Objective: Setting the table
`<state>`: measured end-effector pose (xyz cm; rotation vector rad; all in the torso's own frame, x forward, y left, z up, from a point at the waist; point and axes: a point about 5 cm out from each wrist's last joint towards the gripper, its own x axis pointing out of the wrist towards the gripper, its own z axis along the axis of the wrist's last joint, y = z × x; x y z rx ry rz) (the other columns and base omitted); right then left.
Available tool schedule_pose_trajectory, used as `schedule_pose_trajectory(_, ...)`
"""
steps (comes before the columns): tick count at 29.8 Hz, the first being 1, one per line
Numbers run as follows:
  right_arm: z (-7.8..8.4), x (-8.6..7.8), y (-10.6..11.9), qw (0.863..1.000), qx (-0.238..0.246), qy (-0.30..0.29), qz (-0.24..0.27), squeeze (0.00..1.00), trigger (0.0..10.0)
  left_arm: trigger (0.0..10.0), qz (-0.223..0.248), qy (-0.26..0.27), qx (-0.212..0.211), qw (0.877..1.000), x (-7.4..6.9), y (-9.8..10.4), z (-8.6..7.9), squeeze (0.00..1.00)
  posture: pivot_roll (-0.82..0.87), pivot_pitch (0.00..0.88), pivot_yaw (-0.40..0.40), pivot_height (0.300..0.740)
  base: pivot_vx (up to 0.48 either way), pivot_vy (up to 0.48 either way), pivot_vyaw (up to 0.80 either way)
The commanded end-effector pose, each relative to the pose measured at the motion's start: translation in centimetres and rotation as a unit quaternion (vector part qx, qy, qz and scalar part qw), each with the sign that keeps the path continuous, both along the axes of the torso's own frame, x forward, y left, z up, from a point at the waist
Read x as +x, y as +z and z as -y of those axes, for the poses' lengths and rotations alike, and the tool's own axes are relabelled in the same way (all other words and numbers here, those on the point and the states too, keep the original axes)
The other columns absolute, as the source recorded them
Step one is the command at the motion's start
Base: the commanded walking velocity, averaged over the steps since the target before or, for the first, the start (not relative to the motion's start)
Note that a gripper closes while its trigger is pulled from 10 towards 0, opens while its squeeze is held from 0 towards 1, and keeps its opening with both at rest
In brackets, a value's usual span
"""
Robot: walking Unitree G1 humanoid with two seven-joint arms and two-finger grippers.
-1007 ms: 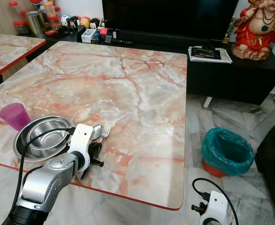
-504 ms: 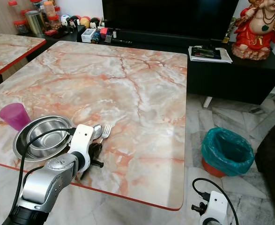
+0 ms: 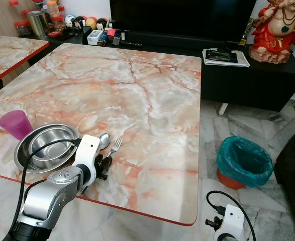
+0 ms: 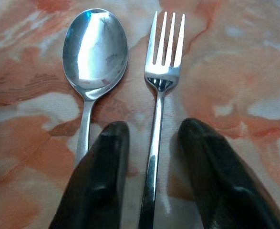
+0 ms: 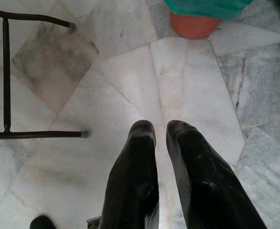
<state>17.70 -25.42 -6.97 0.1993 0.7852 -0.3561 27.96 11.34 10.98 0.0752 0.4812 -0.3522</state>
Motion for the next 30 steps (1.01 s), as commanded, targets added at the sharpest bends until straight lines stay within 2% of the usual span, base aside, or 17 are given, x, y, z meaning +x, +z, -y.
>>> schedule_pose_trajectory(1,0.1,0.1,0.1,1.000,-0.001,-0.004,0.004,0.00,10.0,10.0,0.028,0.000,-0.002,1.000,0.3,0.9,0.2,0.00,0.06,0.053,-0.016,0.740,0.000,0.000,0.00)
schedule_pose_trajectory(6,0.2,0.2,0.2,1.000,-0.001,-0.003,0.005,0.00,10.0,10.0,0.084,0.001,-0.018,0.996,0.9,3.0,0.5,0.00,0.06,0.050,-0.019,0.740,0.000,0.000,0.00)
schedule_pose_trajectory(10,0.2,0.2,0.2,1.000,-0.001,-0.003,0.005,0.00,10.0,10.0,0.103,-0.002,-0.030,0.994,1.0,3.8,0.7,0.00,0.06,0.050,-0.019,0.740,0.000,0.000,0.00)
schedule_pose_trajectory(12,0.2,0.2,0.2,1.000,-0.001,-0.003,0.005,0.00,10.0,10.0,0.143,0.006,-0.053,0.988,1.2,4.9,0.8,0.00,0.06,0.047,-0.020,0.740,0.000,0.000,0.00)
schedule_pose_trajectory(15,0.2,0.2,0.2,1.000,-0.002,-0.004,0.006,0.00,10.0,10.0,0.179,0.028,-0.069,0.981,1.5,5.5,0.4,0.00,0.06,0.046,-0.019,0.740,0.000,0.000,0.00)
schedule_pose_trajectory(17,0.2,0.2,0.2,1.000,-0.003,-0.008,0.010,0.00,10.0,10.0,0.220,0.065,-0.060,0.971,1.8,5.8,-0.9,0.00,0.06,0.045,-0.020,0.740,0.000,0.000,0.00)
schedule_pose_trajectory(20,0.2,0.2,0.3,1.000,-0.004,-0.011,0.013,0.00,10.0,10.0,0.244,0.083,-0.040,0.966,1.9,6.2,-1.7,0.00,0.06,0.045,-0.019,0.740,0.000,0.000,0.00)
schedule_pose_trajectory(21,0.3,0.3,0.3,1.000,-0.005,-0.017,0.018,0.00,10.0,10.0,0.272,0.097,-0.023,0.957,2.0,6.7,-2.5,0.00,0.06,0.045,-0.019,0.740,0.000,0.000,0.00)
schedule_pose_trajectory(28,0.3,0.3,0.4,0.999,-0.005,-0.025,0.027,0.00,10.0,10.0,0.342,0.106,0.017,0.933,1.9,7.8,-3.8,0.00,0.06,0.044,-0.021,0.740,0.000,0.000,0.00)
schedule_pose_trajectory(30,0.8,2.7,2.0,0.997,-0.021,-0.018,0.071,0.00,10.0,10.0,0.369,0.114,0.033,0.922,1.7,8.2,-4.4,0.00,0.06,0.042,-0.024,0.740,0.000,0.000,0.00)
